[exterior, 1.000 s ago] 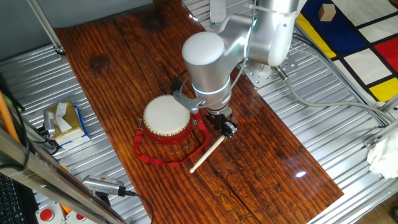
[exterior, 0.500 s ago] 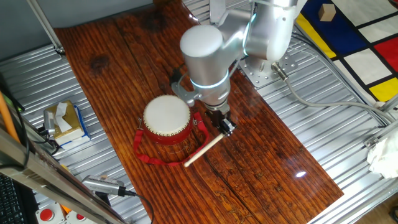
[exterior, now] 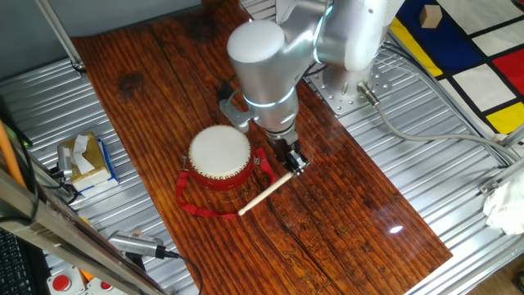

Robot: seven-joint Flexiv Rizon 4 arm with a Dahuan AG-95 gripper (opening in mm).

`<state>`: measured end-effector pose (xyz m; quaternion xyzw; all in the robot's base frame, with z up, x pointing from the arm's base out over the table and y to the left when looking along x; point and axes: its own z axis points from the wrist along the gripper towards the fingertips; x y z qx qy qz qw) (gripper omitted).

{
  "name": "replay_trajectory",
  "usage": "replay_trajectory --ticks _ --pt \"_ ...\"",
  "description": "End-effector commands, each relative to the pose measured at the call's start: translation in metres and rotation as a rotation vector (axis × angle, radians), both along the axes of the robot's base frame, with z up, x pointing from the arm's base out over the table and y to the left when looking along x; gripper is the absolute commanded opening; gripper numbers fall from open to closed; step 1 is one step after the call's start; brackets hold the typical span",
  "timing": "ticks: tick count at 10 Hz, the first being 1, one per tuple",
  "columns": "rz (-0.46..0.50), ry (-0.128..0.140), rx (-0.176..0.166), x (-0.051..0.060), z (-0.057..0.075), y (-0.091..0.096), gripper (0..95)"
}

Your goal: Play the drum

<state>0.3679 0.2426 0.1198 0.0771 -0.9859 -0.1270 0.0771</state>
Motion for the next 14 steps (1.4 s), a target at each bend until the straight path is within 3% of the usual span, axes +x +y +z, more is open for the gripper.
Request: replay_trajectory --ticks 1,3,8,9,14 --pt "-0.005 0.008 0.021 -0.001 0.005 -0.003 0.0" --pt "-0.016 0.026 0.052 -0.002 0.012 -0.005 0.0" --pt "0.002 0.041 0.057 -0.003 0.019 -0.014 0.0" --pt "0.013 0.062 0.070 -0.005 0.025 -0.020 0.0" --pt "0.031 0.083 0.086 -0.010 0.038 -0.036 0.0"
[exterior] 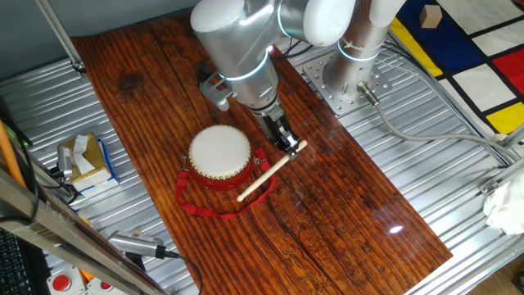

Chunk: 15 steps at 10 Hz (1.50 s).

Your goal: Play the drum

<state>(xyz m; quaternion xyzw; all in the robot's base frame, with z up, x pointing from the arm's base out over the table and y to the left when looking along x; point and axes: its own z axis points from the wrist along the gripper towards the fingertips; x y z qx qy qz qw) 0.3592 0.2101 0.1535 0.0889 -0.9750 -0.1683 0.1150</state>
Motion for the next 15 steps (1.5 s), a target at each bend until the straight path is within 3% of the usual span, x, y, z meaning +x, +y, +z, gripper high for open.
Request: replay_trajectory --ticks 1,5,8,11,15 --pt "0.007 0.006 0.007 -0.003 0.006 -0.007 0.0" --pt "0.016 0.009 0.014 -0.011 0.018 -0.029 0.0" --pt "0.041 0.004 0.017 -0.015 0.020 -0.053 0.0" --pt "0.075 0.033 0.017 -0.010 0.022 -0.068 0.0" --pt "0.079 0.036 0.016 -0.004 0.019 -0.071 0.0"
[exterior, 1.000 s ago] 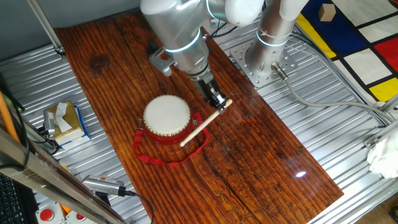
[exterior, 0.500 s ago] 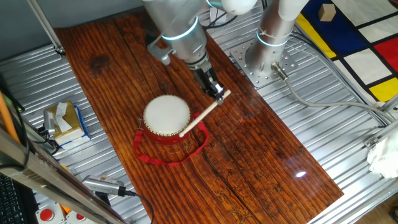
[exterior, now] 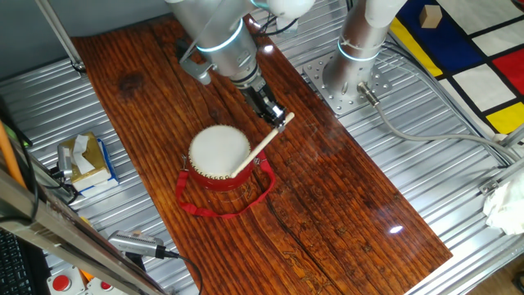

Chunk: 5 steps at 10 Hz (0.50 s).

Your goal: Play the drum

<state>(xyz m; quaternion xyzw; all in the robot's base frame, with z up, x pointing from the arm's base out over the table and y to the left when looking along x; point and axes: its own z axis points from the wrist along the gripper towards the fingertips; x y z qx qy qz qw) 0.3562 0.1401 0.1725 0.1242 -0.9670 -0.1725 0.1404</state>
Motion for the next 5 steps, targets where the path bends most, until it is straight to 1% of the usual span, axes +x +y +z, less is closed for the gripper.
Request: replay_trajectory --ticks 1,4,5 --pt "0.003 -0.005 0.001 -0.001 0.000 -0.001 0.0" --pt "0.024 0.007 -0.001 -0.005 -0.001 -0.011 0.0" --pt "0.033 0.006 -0.001 -0.007 -0.002 -0.016 0.0"
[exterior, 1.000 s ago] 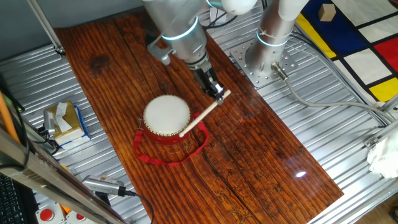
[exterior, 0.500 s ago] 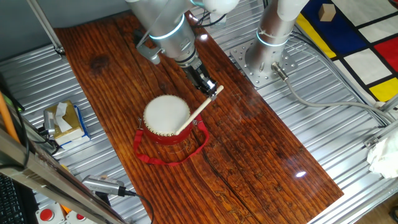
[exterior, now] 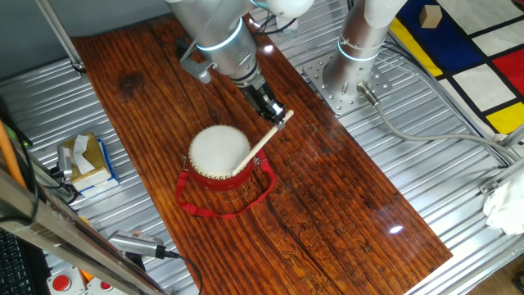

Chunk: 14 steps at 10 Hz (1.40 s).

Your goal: Play the drum

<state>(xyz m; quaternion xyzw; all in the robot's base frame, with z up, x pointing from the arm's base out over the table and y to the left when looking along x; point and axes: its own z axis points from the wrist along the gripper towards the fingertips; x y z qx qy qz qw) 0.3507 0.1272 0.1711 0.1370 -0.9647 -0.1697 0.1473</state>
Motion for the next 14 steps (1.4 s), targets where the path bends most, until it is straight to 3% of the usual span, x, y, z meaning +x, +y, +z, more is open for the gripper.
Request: replay_trajectory --ticks 1,7,8,9,10,14 --pt "0.011 -0.005 0.003 -0.004 -0.001 -0.008 0.0" --pt "0.044 -0.024 -0.010 -0.014 0.001 -0.030 0.0" --pt "0.032 -0.031 -0.027 -0.014 0.001 -0.033 0.0" --pt "-0.003 -0.025 -0.069 -0.013 0.001 -0.034 0.0" --pt "-0.024 -0.020 -0.066 -0.013 0.001 -0.034 0.0" --pt "-0.269 -0.010 -0.056 -0.013 0.002 -0.034 0.0"
